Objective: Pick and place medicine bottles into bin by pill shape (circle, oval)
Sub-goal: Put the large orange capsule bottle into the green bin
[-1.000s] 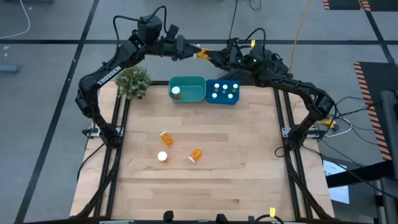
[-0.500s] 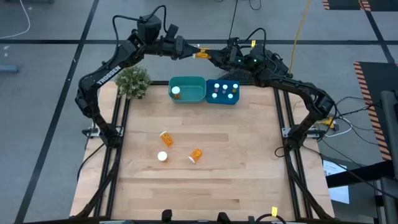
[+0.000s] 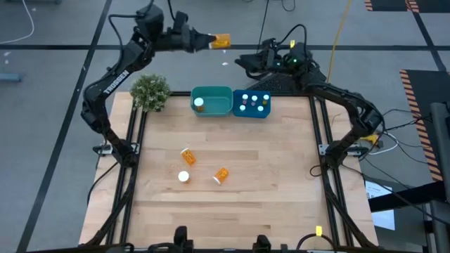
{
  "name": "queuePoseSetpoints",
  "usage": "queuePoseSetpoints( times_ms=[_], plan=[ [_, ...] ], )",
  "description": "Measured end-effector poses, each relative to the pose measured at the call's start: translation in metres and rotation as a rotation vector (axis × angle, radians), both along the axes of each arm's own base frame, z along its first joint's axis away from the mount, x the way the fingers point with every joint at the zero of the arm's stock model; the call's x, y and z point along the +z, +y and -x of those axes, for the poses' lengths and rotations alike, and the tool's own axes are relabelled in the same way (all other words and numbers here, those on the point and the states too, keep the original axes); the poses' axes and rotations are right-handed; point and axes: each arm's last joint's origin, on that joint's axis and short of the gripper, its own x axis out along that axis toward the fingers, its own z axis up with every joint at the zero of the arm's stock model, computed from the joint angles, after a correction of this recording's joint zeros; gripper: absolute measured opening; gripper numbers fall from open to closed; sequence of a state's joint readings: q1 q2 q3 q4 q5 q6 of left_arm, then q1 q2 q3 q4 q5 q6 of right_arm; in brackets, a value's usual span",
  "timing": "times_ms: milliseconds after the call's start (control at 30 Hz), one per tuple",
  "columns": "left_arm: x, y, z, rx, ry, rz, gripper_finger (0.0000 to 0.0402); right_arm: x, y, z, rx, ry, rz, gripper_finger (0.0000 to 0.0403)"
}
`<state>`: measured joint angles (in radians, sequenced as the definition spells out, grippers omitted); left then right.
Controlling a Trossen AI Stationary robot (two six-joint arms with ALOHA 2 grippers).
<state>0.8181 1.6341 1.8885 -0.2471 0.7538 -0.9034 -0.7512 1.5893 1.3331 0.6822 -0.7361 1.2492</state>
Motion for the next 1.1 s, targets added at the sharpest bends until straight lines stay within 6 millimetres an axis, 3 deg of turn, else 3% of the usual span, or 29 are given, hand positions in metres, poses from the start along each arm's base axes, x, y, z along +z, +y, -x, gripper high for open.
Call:
queuePoseSetpoints(
  times_ms=[400,600,800,967,1100],
  plan=[
    [0.018,0.011,0.015,0.105,-0.062,-0.085,0.021,0.011,0.006,0.037,-0.025,0.185,0.05,0.0393],
    [0.021,0.027,0.012,0.149,0.046,-0.134,0.021,0.021,0.018,0.058,-0.056,0.241,0.092,0.0393],
    [0.005,0.048,-0.013,0.14,0.205,-0.185,0.0209,0.027,0.027,0.067,-0.063,0.266,0.101,0.0393],
    [-0.02,0.059,-0.03,0.129,0.294,-0.181,0.0209,0.026,0.03,0.069,-0.06,0.283,0.084,0.0393],
    [-0.048,0.06,-0.041,0.114,0.474,-0.206,0.0209,0.026,0.03,0.07,-0.058,0.287,0.082,0.0393]
  ],
)
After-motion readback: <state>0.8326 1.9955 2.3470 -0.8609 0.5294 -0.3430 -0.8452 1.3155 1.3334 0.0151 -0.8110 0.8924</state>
